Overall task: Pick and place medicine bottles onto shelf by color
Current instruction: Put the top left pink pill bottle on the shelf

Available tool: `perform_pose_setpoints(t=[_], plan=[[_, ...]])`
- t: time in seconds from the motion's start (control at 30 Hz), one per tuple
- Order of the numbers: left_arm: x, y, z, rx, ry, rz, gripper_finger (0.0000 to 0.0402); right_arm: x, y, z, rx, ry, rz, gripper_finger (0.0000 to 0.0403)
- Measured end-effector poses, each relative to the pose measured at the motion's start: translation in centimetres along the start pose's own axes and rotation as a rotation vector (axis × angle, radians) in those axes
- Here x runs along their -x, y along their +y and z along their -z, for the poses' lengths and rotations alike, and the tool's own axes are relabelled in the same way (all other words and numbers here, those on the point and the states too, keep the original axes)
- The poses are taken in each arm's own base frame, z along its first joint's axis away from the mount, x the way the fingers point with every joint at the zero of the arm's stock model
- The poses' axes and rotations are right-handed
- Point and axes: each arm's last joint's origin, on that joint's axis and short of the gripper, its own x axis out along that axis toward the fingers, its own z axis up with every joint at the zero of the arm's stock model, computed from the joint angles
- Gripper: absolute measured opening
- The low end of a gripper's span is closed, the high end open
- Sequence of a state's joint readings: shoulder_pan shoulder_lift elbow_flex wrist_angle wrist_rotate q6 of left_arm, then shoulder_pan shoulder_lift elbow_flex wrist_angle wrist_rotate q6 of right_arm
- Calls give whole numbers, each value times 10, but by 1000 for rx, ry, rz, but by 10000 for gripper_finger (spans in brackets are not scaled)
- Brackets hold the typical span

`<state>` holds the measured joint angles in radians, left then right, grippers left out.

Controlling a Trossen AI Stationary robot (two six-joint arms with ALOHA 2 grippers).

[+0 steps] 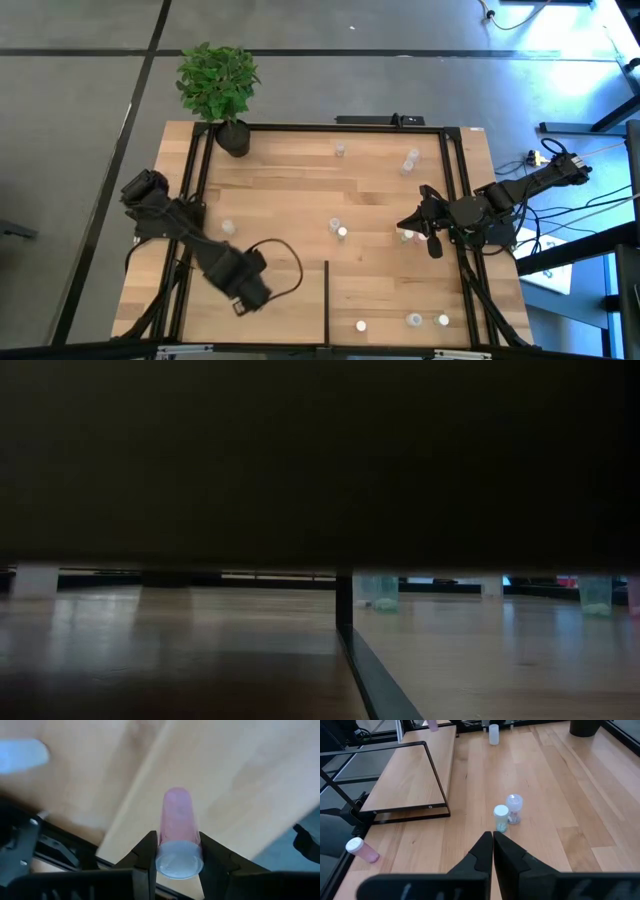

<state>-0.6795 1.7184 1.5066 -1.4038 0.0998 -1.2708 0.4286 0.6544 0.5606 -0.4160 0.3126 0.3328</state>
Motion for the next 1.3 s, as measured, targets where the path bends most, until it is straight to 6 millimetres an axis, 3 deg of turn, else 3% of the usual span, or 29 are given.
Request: perform_pose_setpoints(t=[0.37, 0.73, 1.03, 1.3], plan=[[-7, -15, 62, -75, 23, 17, 91, 0, 0, 0, 0, 0, 0, 16], [-14, -23, 112, -212, -42, 53, 91, 0, 0, 0, 0, 0, 0, 16], [-39, -39, 134, -314, -7, 48, 91, 0, 0, 0, 0, 0, 0, 16], [-56, -48, 138, -369, 47, 24, 91, 0, 0, 0, 0, 0, 0, 16]])
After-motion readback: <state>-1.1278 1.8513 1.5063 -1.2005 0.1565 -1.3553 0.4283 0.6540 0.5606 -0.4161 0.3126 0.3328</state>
